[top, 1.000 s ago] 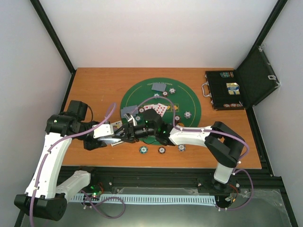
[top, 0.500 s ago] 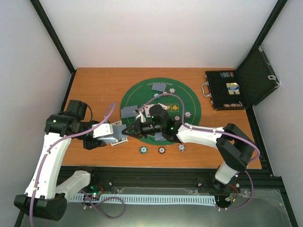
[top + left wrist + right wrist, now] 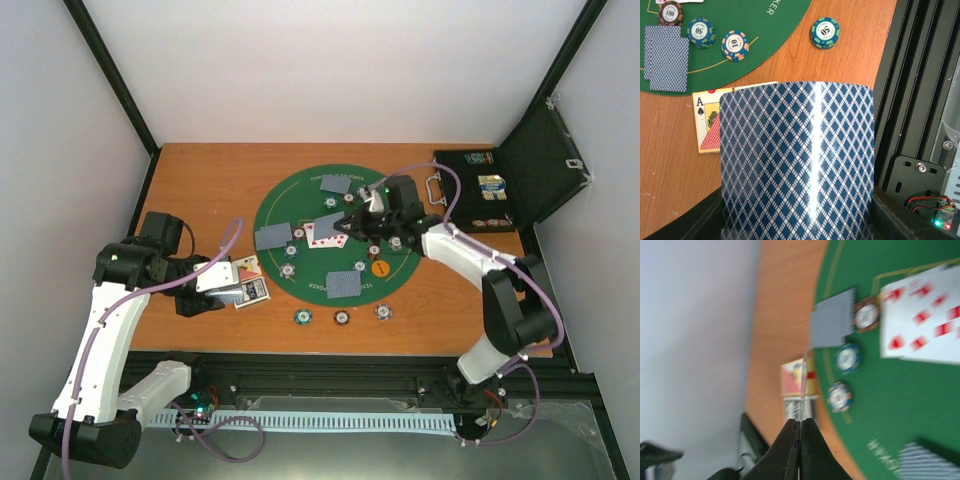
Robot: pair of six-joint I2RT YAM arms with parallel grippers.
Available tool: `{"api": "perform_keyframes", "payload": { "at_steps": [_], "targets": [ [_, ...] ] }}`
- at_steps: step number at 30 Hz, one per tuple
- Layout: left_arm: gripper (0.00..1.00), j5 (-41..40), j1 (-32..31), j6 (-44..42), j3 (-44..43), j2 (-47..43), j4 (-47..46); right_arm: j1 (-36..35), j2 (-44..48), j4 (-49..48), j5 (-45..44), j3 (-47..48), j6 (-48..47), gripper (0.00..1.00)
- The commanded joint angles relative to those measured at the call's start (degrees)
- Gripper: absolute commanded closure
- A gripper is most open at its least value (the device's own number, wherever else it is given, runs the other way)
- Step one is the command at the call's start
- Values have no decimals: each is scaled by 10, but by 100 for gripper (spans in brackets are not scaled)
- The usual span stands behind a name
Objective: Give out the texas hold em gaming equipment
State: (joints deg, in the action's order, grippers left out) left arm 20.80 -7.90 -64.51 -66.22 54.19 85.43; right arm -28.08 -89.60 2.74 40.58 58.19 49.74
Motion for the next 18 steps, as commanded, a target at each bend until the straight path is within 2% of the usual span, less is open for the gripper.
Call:
{"api": "perform_keyframes", "payload": {
  "at_steps": [1,4,9,18],
  "targets": [
    [94,11,-1,-6,-10,-5,0,74,-74,130,-3,58,-119,97],
    [94,9,0,-6,-11,-5,2,107,-134,161,-10,112,-152,97],
    [94,5,-1,-6,-13,-3,2,123,-232,218,-40,195,-192,97],
    [95,1,-1,-9,-5,-4,-1,128,-303,279,-102,263,-222,97]
  ]
}}
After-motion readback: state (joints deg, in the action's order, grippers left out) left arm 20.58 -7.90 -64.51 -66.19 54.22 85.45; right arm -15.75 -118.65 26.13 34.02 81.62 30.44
